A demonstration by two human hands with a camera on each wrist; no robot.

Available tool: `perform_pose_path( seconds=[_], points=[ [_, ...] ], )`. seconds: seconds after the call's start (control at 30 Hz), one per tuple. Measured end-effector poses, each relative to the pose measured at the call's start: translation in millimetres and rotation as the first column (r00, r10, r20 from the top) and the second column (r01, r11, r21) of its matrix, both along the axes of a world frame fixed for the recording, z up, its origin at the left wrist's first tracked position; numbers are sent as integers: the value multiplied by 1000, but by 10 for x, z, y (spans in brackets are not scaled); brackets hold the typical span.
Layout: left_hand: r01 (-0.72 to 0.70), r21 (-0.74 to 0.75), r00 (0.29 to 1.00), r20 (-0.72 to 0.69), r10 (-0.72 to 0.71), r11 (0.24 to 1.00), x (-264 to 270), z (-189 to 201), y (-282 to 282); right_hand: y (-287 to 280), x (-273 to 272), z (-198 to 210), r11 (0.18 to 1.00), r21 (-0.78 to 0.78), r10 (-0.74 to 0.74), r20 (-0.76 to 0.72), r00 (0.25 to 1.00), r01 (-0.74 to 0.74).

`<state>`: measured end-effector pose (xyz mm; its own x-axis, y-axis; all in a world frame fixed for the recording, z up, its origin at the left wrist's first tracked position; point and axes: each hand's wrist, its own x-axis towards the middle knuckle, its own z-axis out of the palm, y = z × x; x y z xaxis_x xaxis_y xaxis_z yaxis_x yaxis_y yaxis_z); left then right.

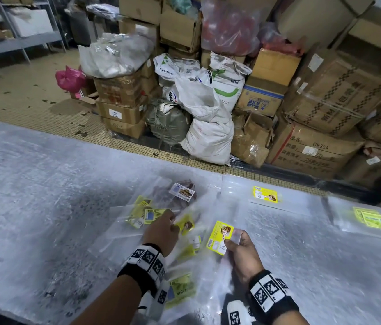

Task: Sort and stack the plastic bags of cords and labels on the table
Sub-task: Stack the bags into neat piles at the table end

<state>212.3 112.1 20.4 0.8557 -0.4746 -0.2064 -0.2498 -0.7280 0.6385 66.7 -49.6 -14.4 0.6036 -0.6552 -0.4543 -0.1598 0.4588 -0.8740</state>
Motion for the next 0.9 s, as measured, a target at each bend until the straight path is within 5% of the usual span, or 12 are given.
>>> perform_pose_path(
  seconds=[0.07, 0.13, 0.23, 0.4, 0.47, 0.63, 0.7, 0.77, 0.83, 0.9],
  points=[
    [-102, -260, 982, -178, 56, 960, 6, 46, -43, -6, 60, 14, 998, 14, -62, 39, 997, 62],
    [-244, -479, 916, -399, 38, 843, -21, 86, -87, 8, 124, 74, 996, 37, -83, 78, 993, 81],
    [-399, -549, 812, -584, 4, 734, -98, 92, -168, 87, 186, 272, 997, 77, -21, 163, 986, 8],
    [-246, -479, 927, -369, 61, 843, -211, -74, -219, 117, 343, 124, 979, 171, 99, 77, 992, -111],
    [-274, -486, 922, -378, 83, 830, -234, -89, -205, 187, 367, 189, 962, 187, 182, 102, 978, -198],
    [-250, -556, 859, -505, -83, 793, -200, -67, -137, 245, 425, 267, 963, -50, 267, 82, 960, -263],
    [-265, -526, 860, -508, -48, 808, -52, -13, 12, 209, 458, 186, 961, -55, 274, 62, 960, -271],
    [-303, -385, 927, -333, 175, 872, 217, -48, 247, 198, 454, 153, 961, -23, 275, 57, 960, -274],
    [-320, -35, 947, -43, 318, 947, 456, -116, 601, 199, 448, 122, 958, -7, 287, 64, 956, -287],
    [-372, 219, 921, -29, 388, 902, 606, -208, 881, 216, 458, 73, 953, -6, 301, 70, 951, -301]
  ],
)
